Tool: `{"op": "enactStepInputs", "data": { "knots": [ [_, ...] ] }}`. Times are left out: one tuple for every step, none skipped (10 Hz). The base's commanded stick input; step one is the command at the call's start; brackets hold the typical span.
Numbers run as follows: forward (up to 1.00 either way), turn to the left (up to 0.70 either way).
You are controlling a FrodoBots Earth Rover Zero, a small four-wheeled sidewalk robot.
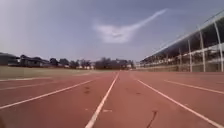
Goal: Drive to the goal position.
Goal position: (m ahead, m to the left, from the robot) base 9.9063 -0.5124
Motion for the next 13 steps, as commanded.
{"op": "enactStepInputs", "data": {
  "knots": [
    [0.7, 0.0],
    [0.7, 0.0],
    [0.7, 0.0],
    [0.7, 0.0],
    [0.7, 0.0],
    [0.7, 0.0],
    [0.7, 0.0],
    [0.7, 0.0],
    [0.7, 0.0],
    [0.7, 0.0],
    [0.7, 0.0],
    [0.7, 0.0],
    [0.7, 0.0]
  ]
}}
